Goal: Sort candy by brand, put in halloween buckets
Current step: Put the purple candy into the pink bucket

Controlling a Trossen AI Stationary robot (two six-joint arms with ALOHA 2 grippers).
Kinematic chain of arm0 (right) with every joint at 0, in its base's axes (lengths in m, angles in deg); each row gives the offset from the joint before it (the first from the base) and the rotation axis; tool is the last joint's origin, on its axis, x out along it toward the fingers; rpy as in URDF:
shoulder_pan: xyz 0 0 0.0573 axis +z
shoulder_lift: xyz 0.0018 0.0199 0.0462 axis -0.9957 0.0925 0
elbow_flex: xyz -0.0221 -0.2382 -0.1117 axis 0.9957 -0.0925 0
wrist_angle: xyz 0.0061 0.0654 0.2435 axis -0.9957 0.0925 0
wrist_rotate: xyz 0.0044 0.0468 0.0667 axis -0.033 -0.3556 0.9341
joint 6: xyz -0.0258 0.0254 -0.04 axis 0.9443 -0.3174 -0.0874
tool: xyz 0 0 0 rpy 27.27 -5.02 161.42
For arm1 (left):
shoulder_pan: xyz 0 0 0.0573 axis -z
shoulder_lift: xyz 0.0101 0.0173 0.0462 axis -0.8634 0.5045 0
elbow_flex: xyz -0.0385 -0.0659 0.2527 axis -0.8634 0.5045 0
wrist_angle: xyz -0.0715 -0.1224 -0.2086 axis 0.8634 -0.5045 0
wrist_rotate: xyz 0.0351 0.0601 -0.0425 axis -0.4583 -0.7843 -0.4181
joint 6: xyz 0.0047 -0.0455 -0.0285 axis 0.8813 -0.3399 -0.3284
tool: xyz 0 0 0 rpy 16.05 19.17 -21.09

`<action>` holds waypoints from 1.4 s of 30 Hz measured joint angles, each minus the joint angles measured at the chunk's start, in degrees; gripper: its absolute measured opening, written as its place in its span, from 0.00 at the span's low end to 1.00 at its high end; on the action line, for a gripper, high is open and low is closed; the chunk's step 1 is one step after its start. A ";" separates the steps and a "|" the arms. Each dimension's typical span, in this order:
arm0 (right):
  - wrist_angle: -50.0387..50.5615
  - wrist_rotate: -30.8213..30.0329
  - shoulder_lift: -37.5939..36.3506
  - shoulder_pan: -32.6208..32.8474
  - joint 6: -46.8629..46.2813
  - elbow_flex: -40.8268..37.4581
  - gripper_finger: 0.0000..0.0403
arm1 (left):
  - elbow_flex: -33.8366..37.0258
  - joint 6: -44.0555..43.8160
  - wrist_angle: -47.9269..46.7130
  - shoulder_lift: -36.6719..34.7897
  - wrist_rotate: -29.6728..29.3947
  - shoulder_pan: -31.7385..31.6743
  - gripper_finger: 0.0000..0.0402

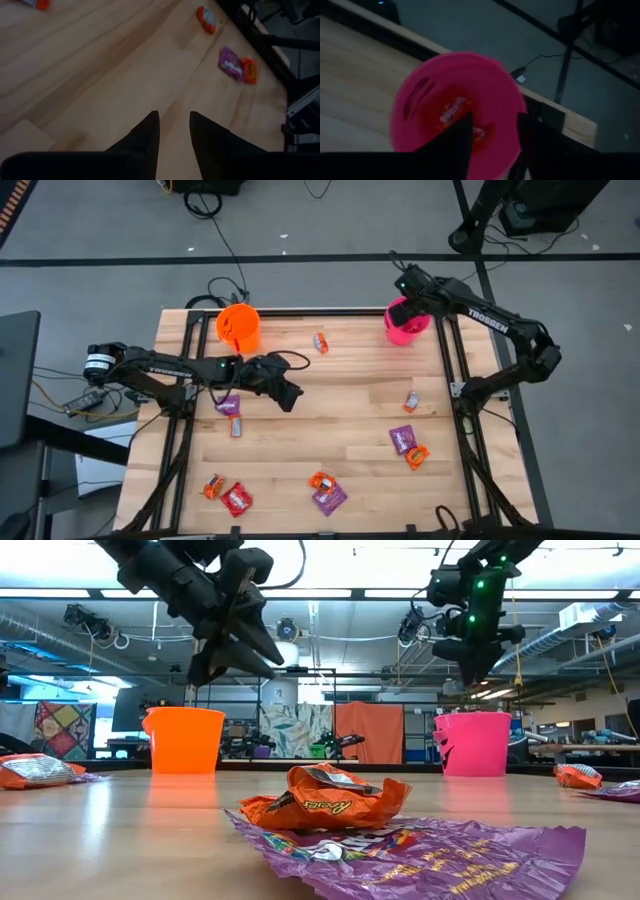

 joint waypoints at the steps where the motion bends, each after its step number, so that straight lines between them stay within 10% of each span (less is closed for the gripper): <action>1: 0.03 1.44 0.00 0.04 0.19 0.00 0.46 | 0.00 0.25 -0.31 0.00 -0.02 0.00 0.28; 12: -5.28 16.32 0.04 8.43 2.04 0.00 0.52 | 0.00 15.49 -0.06 0.00 -0.18 0.00 0.28; 26: -13.43 33.34 0.04 20.71 8.28 0.04 0.51 | 0.02 11.45 9.86 0.00 0.42 0.74 0.14; 42: -6.38 34.79 0.04 33.16 8.68 -2.54 0.41 | 0.02 9.20 19.98 0.00 1.56 2.64 0.01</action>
